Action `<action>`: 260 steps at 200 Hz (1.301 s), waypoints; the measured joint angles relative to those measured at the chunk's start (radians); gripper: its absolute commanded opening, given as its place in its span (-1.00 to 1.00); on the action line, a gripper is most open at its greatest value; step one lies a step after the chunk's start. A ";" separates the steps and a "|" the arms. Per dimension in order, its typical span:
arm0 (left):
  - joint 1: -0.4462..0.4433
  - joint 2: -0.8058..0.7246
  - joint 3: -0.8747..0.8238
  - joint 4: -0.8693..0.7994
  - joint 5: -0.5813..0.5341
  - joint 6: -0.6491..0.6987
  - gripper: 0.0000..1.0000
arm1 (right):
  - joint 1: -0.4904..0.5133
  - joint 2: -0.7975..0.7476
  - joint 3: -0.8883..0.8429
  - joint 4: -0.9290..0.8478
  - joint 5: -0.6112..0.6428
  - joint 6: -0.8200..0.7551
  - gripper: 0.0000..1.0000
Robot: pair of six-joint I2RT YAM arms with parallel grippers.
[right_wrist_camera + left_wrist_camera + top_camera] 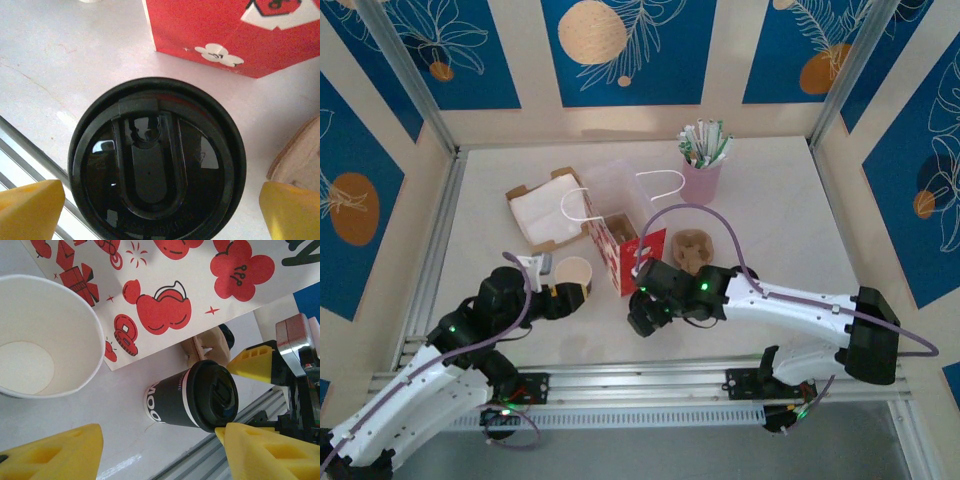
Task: Pack the takeout coffee
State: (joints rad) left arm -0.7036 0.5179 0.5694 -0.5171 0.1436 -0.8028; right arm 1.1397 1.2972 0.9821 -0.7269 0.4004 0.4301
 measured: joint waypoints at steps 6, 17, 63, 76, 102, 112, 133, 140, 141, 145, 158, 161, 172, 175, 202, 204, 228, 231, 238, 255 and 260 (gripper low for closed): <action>0.000 0.000 0.000 0.000 0.000 0.000 0.30 | 0.000 0.002 0.002 0.000 0.003 -0.003 0.91; 0.000 0.000 0.000 0.000 0.000 0.000 0.30 | 0.000 0.005 0.006 0.001 0.005 -0.005 0.87; 0.000 -0.011 0.000 -0.001 -0.001 0.000 0.30 | 0.000 0.031 0.021 0.005 0.013 -0.011 0.75; 0.000 -0.013 0.000 -0.001 -0.004 0.000 0.30 | 0.000 0.038 0.026 0.005 0.013 -0.011 0.72; 0.000 -0.013 0.000 -0.003 -0.008 0.000 0.30 | 0.000 0.044 0.034 0.008 0.015 -0.014 0.63; 0.000 -0.013 0.000 -0.006 -0.008 0.000 0.30 | 0.000 0.046 0.037 0.008 0.015 -0.015 0.61; 0.000 -0.013 0.000 -0.009 -0.008 0.000 0.30 | 0.000 0.051 0.040 0.008 0.016 -0.015 0.57; 0.000 -0.013 0.000 -0.009 -0.008 0.000 0.30 | 0.000 0.051 0.040 0.008 0.016 -0.014 0.58; 0.000 -0.013 0.000 -0.009 -0.008 0.000 0.30 | 0.000 0.052 0.040 0.008 0.016 -0.014 0.58; 0.000 -0.013 0.000 -0.010 -0.008 0.000 0.30 | 0.000 0.052 0.040 0.008 0.016 -0.014 0.57; 0.000 -0.013 0.000 -0.014 -0.008 0.000 0.30 | 0.002 0.052 0.040 0.007 0.016 -0.014 0.56; 0.000 -0.013 0.000 -0.016 -0.008 0.000 0.30 | 0.002 0.052 0.040 0.007 0.018 -0.013 0.56; 0.000 -0.013 0.000 -0.019 -0.008 0.000 0.30 | 0.005 0.052 0.040 0.006 0.021 -0.010 0.56; 0.000 -0.013 0.000 -0.021 -0.008 0.000 0.30 | 0.006 0.052 0.040 0.005 0.022 -0.010 0.56; 0.000 -0.013 0.000 -0.023 -0.008 0.000 0.30 | 0.024 0.045 0.043 -0.021 0.040 0.014 0.56; 0.000 -0.013 0.000 -0.023 -0.008 0.000 0.30 | 0.026 0.043 0.043 -0.025 0.042 0.017 0.56; 0.000 -0.013 0.000 -0.022 -0.008 0.000 0.30 | 0.040 0.014 0.042 -0.073 0.051 0.056 0.56; 0.000 -0.013 0.000 -0.022 -0.008 0.000 0.30 | 0.042 0.010 0.040 -0.079 0.054 0.061 0.56; 0.000 -0.013 0.000 -0.022 -0.008 0.000 0.30 | 0.046 -0.002 0.037 -0.091 0.059 0.074 0.56; 0.000 -0.013 0.000 -0.022 -0.007 0.000 0.30 | 0.055 -0.033 0.026 -0.132 0.072 0.116 0.56; 0.000 -0.013 0.000 -0.022 -0.007 0.000 0.30 | 0.056 -0.042 0.021 -0.142 0.073 0.125 0.56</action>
State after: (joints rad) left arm -0.7036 0.5049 0.5690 -0.5392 0.1364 -0.8032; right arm 1.1961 1.2552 1.0035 -0.8684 0.4736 0.5549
